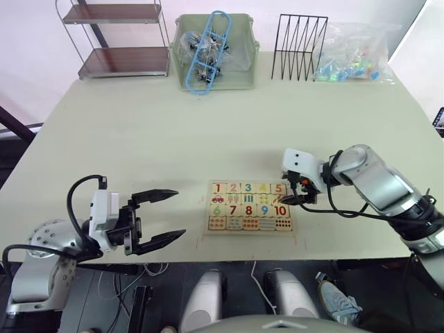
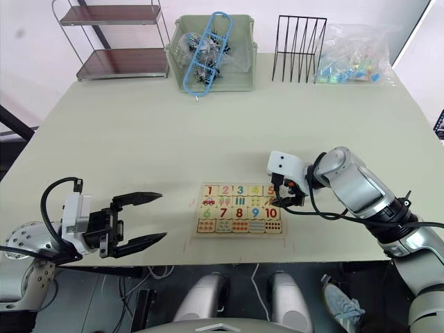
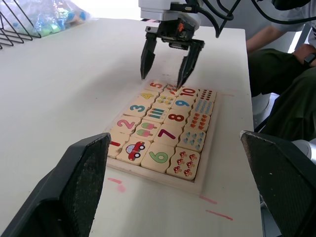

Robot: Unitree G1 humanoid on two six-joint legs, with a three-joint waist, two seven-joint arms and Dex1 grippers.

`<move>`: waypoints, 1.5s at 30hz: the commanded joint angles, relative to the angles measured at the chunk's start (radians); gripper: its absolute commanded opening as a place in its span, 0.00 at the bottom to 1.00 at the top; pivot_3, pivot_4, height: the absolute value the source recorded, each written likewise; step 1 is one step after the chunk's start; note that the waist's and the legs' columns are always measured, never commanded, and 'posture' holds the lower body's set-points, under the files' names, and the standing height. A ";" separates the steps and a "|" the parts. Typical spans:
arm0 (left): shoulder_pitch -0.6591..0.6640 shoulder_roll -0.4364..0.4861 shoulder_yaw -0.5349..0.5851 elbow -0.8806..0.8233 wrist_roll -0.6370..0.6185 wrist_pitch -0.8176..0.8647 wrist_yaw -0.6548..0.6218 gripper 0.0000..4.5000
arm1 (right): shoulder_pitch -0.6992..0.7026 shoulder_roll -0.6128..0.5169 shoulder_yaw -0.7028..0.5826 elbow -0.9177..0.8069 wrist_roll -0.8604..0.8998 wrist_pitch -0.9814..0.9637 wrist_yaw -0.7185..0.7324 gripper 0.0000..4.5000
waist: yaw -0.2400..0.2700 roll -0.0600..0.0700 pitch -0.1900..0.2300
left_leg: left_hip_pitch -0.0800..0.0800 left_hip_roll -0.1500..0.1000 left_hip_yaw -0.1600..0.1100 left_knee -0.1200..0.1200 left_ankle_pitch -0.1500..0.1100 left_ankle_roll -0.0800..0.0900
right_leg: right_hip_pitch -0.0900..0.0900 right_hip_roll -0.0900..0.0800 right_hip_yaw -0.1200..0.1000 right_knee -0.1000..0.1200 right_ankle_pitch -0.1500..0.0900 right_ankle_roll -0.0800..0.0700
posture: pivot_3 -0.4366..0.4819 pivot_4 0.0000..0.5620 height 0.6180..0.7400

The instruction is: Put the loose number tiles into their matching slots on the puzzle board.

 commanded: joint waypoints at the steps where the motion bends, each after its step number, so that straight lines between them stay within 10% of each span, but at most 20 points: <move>1: -0.003 -0.001 -0.002 -0.011 -0.006 -0.005 0.001 1.00 | -0.001 -0.013 -0.012 -0.009 -0.007 -0.015 0.007 0.98 | 0.000 0.000 0.000 | 0.000 0.000 0.000 0.000 0.000 0.000 | 0.000 0.000 0.000 0.000 0.000 0.000 | 0.48 0.27 1.00; 20: -0.018 0.000 -0.014 -0.002 -0.006 -0.007 0.007 1.00 | 0.122 0.014 -0.276 0.011 0.124 -0.185 -0.032 0.98 | 0.001 0.000 0.000 | 0.000 0.000 0.000 0.000 0.000 0.000 | 0.000 0.000 0.000 0.000 0.000 0.000 | 0.48 0.27 1.00; 30: -0.036 0.002 -0.023 0.013 -0.005 -0.011 -0.001 1.00 | 0.212 0.095 -0.363 0.097 0.165 -0.411 -0.051 0.01 | 0.001 0.000 0.000 | 0.000 0.000 0.001 0.000 0.000 0.000 | 0.000 0.001 0.000 0.000 0.000 0.000 | 0.48 0.27 1.00; 45: -0.052 0.003 -0.026 0.020 -0.002 -0.011 -0.006 1.00 | 0.292 0.172 -0.365 0.276 0.161 -0.676 -0.013 0.01 | 0.001 0.001 0.000 | 0.000 0.000 0.001 0.000 0.000 0.000 | 0.000 0.002 0.000 0.000 0.000 0.000 | 0.48 0.27 1.00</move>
